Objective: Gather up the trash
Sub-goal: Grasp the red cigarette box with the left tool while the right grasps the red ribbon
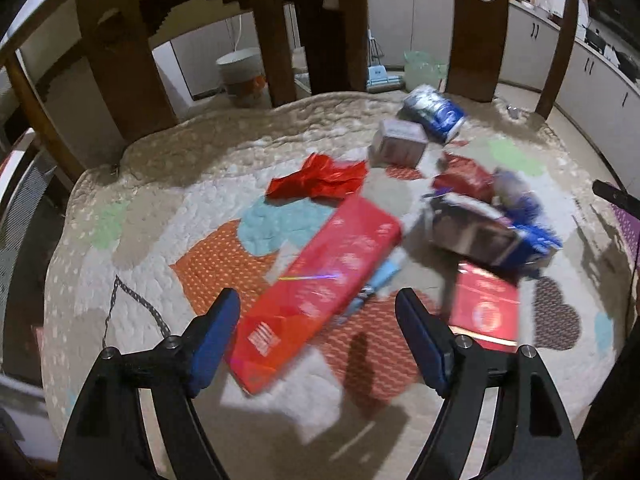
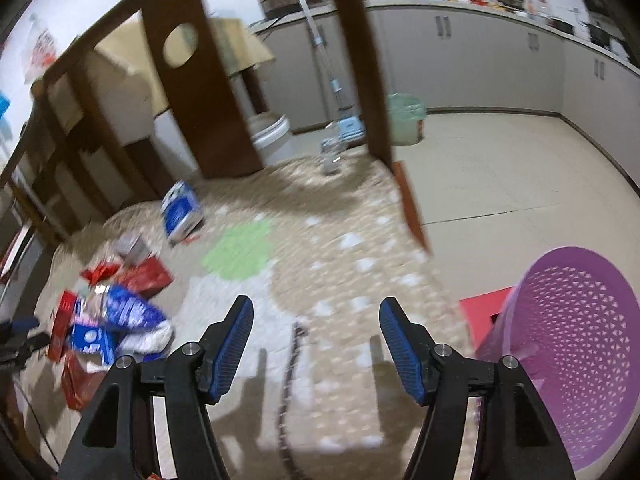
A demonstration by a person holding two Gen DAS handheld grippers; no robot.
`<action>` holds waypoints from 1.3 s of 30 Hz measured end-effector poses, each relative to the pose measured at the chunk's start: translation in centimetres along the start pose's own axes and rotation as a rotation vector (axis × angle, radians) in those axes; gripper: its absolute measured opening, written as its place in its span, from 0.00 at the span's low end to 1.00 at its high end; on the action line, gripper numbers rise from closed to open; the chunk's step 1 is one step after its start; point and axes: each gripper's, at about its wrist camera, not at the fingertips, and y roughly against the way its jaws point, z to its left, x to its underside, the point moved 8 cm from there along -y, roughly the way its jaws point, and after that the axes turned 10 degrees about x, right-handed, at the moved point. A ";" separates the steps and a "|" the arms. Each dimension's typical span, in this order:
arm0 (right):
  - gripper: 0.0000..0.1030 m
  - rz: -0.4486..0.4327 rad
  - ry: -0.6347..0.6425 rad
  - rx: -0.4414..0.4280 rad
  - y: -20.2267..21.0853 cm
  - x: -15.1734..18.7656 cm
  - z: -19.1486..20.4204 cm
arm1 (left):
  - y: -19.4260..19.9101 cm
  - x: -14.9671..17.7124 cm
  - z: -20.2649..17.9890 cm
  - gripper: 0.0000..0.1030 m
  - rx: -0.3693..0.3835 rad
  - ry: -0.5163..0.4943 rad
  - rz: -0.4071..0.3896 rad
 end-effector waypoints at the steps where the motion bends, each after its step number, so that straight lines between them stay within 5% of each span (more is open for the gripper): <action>1: 0.68 0.014 0.016 -0.005 -0.1 0.3 0.7 | -0.5 0.1 0.3 0.76 0.013 0.004 0.004; 11: 0.68 0.100 0.081 -0.213 1.0 -1.4 10.5 | -3.1 0.0 0.7 0.77 0.242 0.076 0.026; 21: 0.68 0.218 0.252 -0.406 0.4 -2.2 25.5 | -1.1 2.2 3.0 0.45 0.205 0.256 -0.095; 32: 0.69 0.269 0.550 -0.310 -5.9 -1.1 37.9 | 1.3 3.2 5.3 0.43 0.260 0.381 -0.191; 39: 0.75 0.301 0.661 -0.191 -9.9 -0.2 39.1 | 1.6 3.5 5.4 0.43 0.286 0.393 -0.200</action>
